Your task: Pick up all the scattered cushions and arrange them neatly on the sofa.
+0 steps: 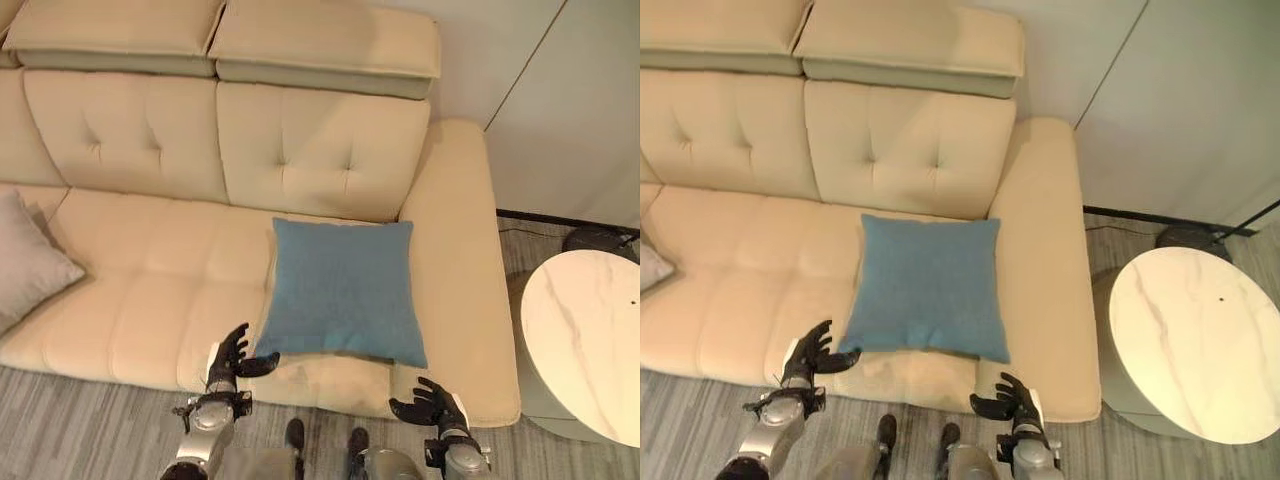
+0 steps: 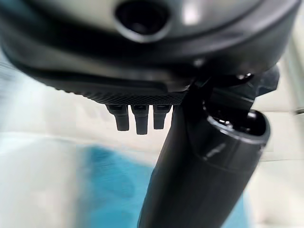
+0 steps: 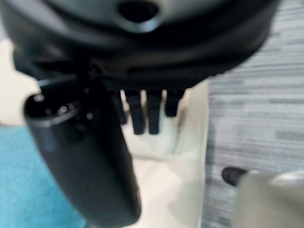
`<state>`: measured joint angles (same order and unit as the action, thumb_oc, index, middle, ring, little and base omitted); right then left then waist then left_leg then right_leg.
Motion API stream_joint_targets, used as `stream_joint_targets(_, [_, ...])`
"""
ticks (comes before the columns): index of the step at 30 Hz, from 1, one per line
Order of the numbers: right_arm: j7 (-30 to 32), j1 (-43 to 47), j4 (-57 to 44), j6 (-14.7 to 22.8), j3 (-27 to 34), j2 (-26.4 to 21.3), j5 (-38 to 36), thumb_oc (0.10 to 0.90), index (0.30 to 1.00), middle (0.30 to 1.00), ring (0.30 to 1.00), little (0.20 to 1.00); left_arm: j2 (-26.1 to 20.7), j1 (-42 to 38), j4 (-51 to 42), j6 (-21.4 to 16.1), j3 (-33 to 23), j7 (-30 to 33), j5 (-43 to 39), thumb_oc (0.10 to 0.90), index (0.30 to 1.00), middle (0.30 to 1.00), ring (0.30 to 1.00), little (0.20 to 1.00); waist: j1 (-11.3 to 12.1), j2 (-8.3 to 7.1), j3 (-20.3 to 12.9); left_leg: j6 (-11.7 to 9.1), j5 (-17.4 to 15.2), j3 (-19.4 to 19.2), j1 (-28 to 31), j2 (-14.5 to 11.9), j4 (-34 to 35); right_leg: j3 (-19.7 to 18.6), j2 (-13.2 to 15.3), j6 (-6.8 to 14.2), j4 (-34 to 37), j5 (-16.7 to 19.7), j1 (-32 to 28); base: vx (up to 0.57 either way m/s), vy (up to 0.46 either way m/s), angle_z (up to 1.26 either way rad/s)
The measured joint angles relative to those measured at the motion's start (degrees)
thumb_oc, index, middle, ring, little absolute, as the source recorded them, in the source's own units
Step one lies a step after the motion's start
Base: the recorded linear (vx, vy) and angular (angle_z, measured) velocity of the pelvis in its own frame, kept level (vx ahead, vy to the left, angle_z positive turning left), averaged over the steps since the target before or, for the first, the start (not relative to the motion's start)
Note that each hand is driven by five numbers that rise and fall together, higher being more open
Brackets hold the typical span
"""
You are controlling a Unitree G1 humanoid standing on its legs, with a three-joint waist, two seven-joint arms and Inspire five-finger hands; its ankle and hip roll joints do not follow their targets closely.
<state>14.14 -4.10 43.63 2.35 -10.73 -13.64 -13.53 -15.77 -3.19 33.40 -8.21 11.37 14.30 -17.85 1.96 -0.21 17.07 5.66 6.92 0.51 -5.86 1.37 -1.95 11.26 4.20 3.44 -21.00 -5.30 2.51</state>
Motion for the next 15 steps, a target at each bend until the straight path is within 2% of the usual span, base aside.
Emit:
stream_joint_targets(1, [0.05,-0.86,0.06,-0.08,-0.02,-0.32,0.18,0.800,0.900,0.900,0.900,0.900,-0.18,0.30,-0.15,-0.37,-0.17,0.01,0.00,0.800,0.900,0.900,0.900,0.900,0.28,0.95,0.00,-0.91,-0.61,1.38,0.24,-1.57,-0.79,0.20,-0.82,1.32,-3.22,-1.83,0.48,0.04,-0.010,-0.10])
stream_joint_targets(2, [-0.32,-2.18,-0.21,-0.22,-0.24,0.30,0.32,0.800,0.900,0.900,0.900,0.900,-1.14,0.49,0.54,0.03,-0.49,0.06,-0.04,0.800,0.900,0.900,0.900,0.900,-0.44,-1.26,-0.76,-1.39,-1.39,2.52,1.19,0.00,0.08,0.18,0.82,1.59,-4.22,-5.31,0.98,0.04,-0.020,-0.04])
stream_joint_targets(3, [-0.33,-2.19,-0.35,-0.23,-0.19,0.12,0.83,0.800,0.900,0.900,0.900,0.900,-1.23,0.15,0.56,0.06,-0.71,0.13,-0.04,0.800,0.900,0.900,0.900,0.900,-1.05,-1.81,-1.11,-1.10,-1.22,3.16,1.42,0.75,1.61,0.92,0.97,1.39,-0.23,-5.67,1.09,0.04,-0.030,0.05])
stream_joint_targets(4, [0.14,-1.49,-0.35,-0.26,0.05,-0.21,1.03,0.800,0.900,0.900,0.900,0.900,-1.16,-0.62,1.00,0.06,-0.64,0.07,-0.02,0.800,0.900,0.900,0.900,0.900,-1.34,-1.11,-0.71,-0.76,-0.63,3.18,1.44,0.59,2.82,0.81,0.81,1.41,1.12,-5.66,2.80,0.00,-0.063,0.06])
stream_joint_targets(5, [0.34,-1.71,-0.36,-0.26,0.12,-0.71,1.03,0.800,0.900,0.900,0.900,0.900,-0.71,-1.38,2.69,0.21,-0.66,0.08,-0.06,0.800,0.900,0.900,0.900,0.900,-1.69,-0.55,-0.37,-1.06,-0.35,3.09,2.25,0.50,3.55,-0.86,0.13,1.63,4.79,-5.48,3.41,-0.03,-0.068,0.12])
stream_joint_targets(6, [0.43,-3.43,-0.39,-0.28,0.08,-0.93,1.08,0.800,0.900,0.900,0.900,0.900,0.02,-0.24,2.74,0.49,-0.62,0.08,-0.05,0.800,0.900,0.900,0.900,0.900,-1.56,-0.77,-0.46,-1.74,-0.37,3.26,4.06,1.57,3.64,-0.66,0.08,1.57,9.59,-4.70,2.23,-0.06,-0.119,0.16])
stream_joint_targets(7, [0.74,-3.80,-0.34,-0.35,0.06,-1.09,1.08,0.800,0.900,0.900,0.900,0.900,0.47,0.23,2.26,0.36,-0.71,0.09,-0.06,0.800,0.900,0.900,0.900,0.900,-1.18,-0.77,-0.44,-2.16,-0.67,3.27,4.70,1.74,3.73,-1.04,0.31,1.35,11.19,-2.90,1.23,-0.07,-0.157,0.21])
stream_joint_targets(8, [0.74,-3.78,-0.35,-0.36,-0.01,-1.29,1.09,0.800,0.900,0.900,0.900,0.900,0.32,0.92,1.96,0.23,-0.65,0.09,-0.06,0.800,0.900,0.900,0.900,0.900,-1.12,-0.78,-0.46,-3.53,-0.31,3.92,4.90,1.45,4.44,-0.77,-0.49,1.08,15.49,2.25,-0.89,-0.08,-0.175,0.19])
stream_joint_targets(10, [-0.13,-3.86,-0.32,-0.48,-0.25,-1.32,1.09,0.800,0.900,0.900,0.900,0.900,0.60,1.54,1.87,0.25,-0.56,0.06,-0.06,0.800,0.900,0.900,0.900,0.900,-0.97,-0.71,-0.50,-5.41,-0.07,4.89,5.18,0.67,5.78,-0.81,-2.25,-0.24,20.41,5.46,-3.34,-0.06,-0.128,0.27])
stream_joint_targets(12, [-0.33,-3.87,-0.50,-0.49,-1.01,-1.34,1.09,0.800,0.900,0.900,0.900,0.900,0.62,2.40,1.85,0.40,-0.38,0.04,-0.06,0.800,0.900,0.900,0.900,0.900,-0.31,-0.67,-0.56,-6.25,-0.29,5.03,4.87,-0.40,7.22,-0.86,-3.63,-1.40,23.84,7.46,-4.68,-0.06,-0.106,0.14])
stream_joint_targets(15, [-0.83,-3.88,-1.03,-0.49,-1.21,-1.35,1.05,0.800,0.900,0.900,0.900,0.900,1.70,3.59,1.80,0.63,-0.22,0.01,-0.08,0.800,0.900,0.900,0.900,0.900,0.39,-0.22,-0.73,-6.29,-0.29,5.46,2.69,-1.59,6.02,-0.32,-5.99,-2.71,25.61,8.62,-4.82,-0.15,-0.077,0.33])
